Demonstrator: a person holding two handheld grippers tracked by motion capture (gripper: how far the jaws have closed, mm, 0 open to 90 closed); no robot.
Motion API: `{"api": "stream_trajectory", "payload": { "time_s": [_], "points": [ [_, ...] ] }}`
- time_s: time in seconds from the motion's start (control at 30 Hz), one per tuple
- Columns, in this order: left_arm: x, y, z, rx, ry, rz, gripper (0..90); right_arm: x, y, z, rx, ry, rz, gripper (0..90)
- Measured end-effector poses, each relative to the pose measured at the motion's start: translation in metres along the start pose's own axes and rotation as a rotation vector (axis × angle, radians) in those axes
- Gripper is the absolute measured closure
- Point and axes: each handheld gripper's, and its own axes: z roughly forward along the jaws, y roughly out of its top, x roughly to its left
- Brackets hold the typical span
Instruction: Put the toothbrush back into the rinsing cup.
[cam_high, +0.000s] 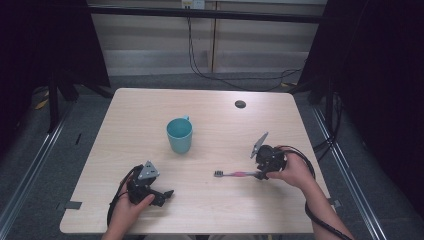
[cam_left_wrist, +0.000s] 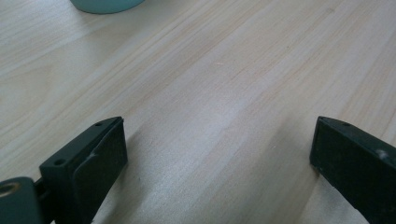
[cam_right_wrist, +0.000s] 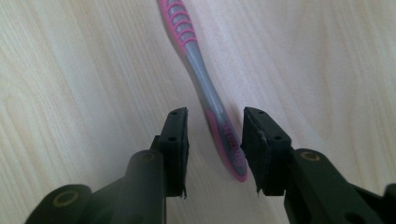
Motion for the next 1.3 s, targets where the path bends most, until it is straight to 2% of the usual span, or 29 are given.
{"api": "stream_trajectory", "payload": {
  "time_s": [0.1, 0.23, 0.4, 0.47, 0.67, 0.87, 1.0, 1.23, 1.3],
  "points": [
    [0.0, 0.0, 0.0, 0.0, -0.001, 0.0, 3.7, 0.001, 0.003, 0.002, 0.034, -0.003, -0.02, 62.2],
    [0.0, 0.0, 0.0, 0.001, 0.003, 0.006, 3.7, 0.0, 0.006, 0.004, 0.047, -0.005, -0.045, 65.5],
    [0.001, 0.0, 0.0, -0.003, 0.0, 0.005, 3.7, -0.002, 0.008, 0.006, 0.066, 0.01, -0.023, 67.7],
    [0.0, 0.0, 0.0, 0.001, 0.0, 0.005, 3.8, -0.003, 0.009, 0.008, 0.071, 0.016, -0.048, 68.2],
    [0.001, 0.0, 0.0, -0.002, 0.005, 0.009, 3.8, -0.004, 0.01, 0.011, 0.091, 0.033, -0.047, 72.7],
    [0.001, 0.0, 0.0, -0.002, 0.005, 0.01, 3.8, -0.005, 0.012, 0.011, 0.108, 0.048, -0.068, 79.2],
    [0.001, 0.0, 0.0, -0.004, 0.005, 0.011, 3.9, -0.005, 0.015, 0.012, 0.13, 0.047, -0.072, 79.8],
    [0.001, 0.0, -0.001, -0.005, 0.005, 0.01, 3.9, -0.004, 0.015, 0.012, 0.124, 0.04, -0.082, 80.1],
    [0.001, 0.0, -0.001, -0.006, 0.005, 0.01, 3.9, -0.003, 0.014, 0.011, 0.122, 0.05, -0.071, 80.1]
  ]
}}
